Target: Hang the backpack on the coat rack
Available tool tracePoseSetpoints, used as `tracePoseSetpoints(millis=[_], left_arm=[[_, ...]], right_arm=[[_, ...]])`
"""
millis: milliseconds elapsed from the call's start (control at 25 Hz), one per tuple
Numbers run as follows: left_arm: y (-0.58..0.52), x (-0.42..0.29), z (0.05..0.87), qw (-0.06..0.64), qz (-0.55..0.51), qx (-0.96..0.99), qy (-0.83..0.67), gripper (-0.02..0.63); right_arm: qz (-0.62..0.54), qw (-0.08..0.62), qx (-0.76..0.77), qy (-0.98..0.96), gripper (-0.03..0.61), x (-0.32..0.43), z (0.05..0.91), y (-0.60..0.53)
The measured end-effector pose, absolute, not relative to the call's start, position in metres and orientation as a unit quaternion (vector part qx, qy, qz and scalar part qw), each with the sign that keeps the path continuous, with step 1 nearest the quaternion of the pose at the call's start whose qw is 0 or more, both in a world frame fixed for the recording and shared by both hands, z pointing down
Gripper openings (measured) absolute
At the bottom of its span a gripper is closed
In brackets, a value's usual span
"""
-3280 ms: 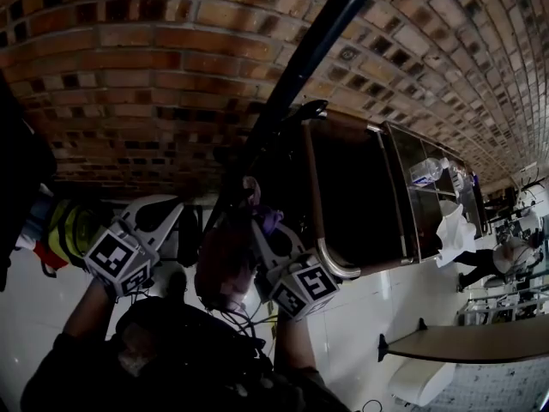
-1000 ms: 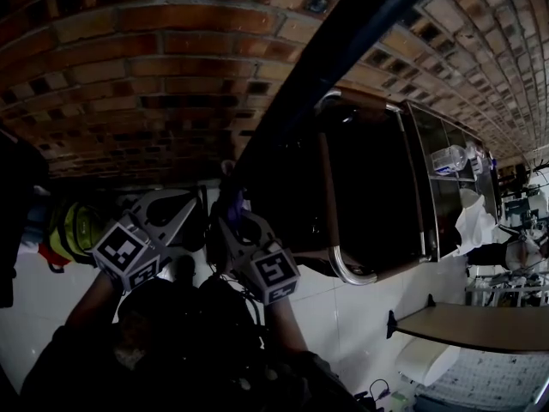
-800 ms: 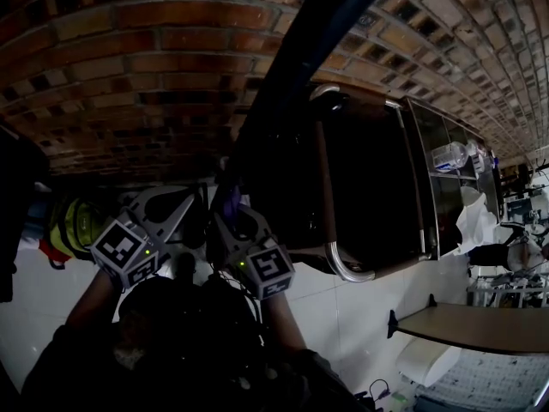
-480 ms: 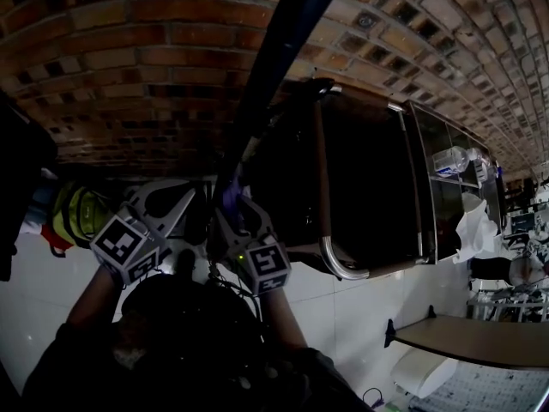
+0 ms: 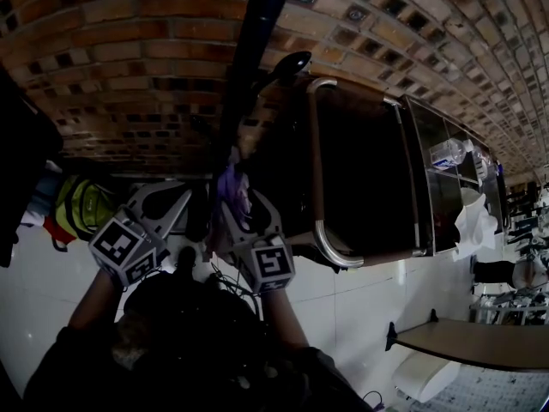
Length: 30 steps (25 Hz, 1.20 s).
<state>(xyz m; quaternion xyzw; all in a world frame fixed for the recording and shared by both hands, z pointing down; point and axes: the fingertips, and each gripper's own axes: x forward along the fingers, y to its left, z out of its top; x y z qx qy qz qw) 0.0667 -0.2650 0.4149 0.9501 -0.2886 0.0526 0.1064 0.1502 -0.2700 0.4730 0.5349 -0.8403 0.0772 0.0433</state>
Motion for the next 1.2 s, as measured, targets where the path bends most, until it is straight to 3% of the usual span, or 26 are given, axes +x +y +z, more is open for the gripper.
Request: tracePoseSetpoints(millis=[120,240,440,1200], left_arm=[[-0.257,0.068,0.413,0.107,0.050,0.950,-0.288,0.036],[-0.249,0.071,0.412,0.107,0.049,0.951,-0.285,0.035],[-0.238,0.077,0.411,0.105,0.047,0.953,-0.281,0.037],[-0.211,0.085,0.410,0.104,0.045,0.955,-0.273,0.035]], right_arm=[[0.077,0.000,0.544,-0.835,0.204,0.156,0.449,-0.260],[0.042,-0.030,0.563,-0.825,0.078,0.163,0.427,-0.252],[0.025,-0.040,0.574,-0.818,0.031,0.168,0.418,-0.243],[0.039,0.029,0.556,-0.830,0.023,0.162,0.430,-0.223]])
